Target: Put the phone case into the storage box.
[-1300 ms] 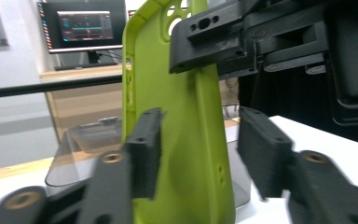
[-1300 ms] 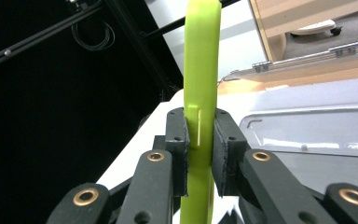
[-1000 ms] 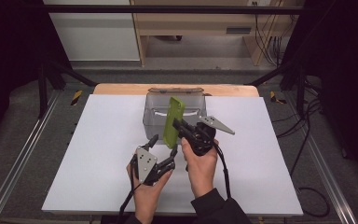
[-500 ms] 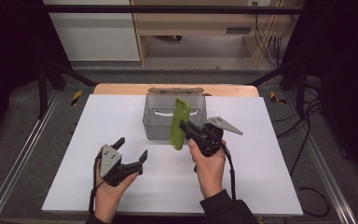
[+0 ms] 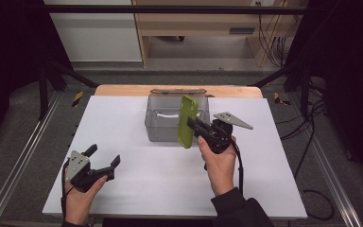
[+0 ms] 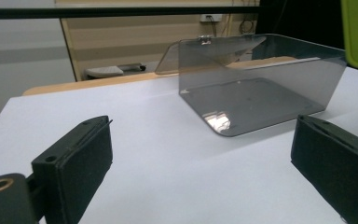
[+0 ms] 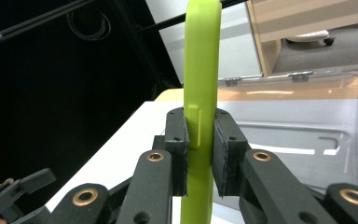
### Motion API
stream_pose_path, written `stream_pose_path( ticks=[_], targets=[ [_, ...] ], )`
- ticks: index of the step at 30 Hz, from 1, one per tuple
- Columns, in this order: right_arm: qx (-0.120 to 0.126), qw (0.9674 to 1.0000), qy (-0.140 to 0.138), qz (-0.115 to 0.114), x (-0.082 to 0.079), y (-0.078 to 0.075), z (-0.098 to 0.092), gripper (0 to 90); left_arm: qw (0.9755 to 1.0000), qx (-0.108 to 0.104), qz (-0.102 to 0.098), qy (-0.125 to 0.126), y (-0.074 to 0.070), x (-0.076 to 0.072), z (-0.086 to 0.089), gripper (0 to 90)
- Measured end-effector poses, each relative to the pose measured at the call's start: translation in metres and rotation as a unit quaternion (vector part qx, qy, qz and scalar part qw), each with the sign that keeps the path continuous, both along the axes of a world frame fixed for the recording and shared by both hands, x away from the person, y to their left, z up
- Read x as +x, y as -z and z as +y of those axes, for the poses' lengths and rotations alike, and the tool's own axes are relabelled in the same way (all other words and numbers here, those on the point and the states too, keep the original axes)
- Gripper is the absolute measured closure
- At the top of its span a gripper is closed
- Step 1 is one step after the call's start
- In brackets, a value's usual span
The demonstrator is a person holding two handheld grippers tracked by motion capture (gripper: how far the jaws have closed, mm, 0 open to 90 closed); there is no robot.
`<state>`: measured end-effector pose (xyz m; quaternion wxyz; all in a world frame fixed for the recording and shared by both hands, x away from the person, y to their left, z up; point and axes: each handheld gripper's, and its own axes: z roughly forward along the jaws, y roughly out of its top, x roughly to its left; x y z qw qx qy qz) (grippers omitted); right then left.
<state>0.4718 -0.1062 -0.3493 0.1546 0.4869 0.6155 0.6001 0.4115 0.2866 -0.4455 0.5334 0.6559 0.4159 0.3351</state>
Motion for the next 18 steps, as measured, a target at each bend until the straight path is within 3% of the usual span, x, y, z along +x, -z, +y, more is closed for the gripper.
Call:
stream_pose_path(
  ticks=[5,9,13,18],
  targets=[
    [-0.005,0.9999,0.009,-0.005,0.006,-0.007,-0.005,78.2,0.9999,-0.003,-0.006,-0.013,0.005,-0.006,0.013,5.0],
    [-0.021,0.9995,0.020,-0.010,0.013,-0.012,-0.005,78.2,0.9993,-0.029,-0.003,-0.021,0.010,-0.008,0.024,5.0],
    [-0.017,0.9996,0.019,-0.010,0.020,-0.018,-0.006,78.2,0.9989,-0.037,-0.008,-0.027,0.012,-0.009,0.030,5.1],
    [-0.002,0.9998,0.017,-0.003,0.027,-0.023,-0.006,78.1,0.9973,-0.033,-0.012,-0.064,0.016,-0.010,0.032,5.3]
  ],
)
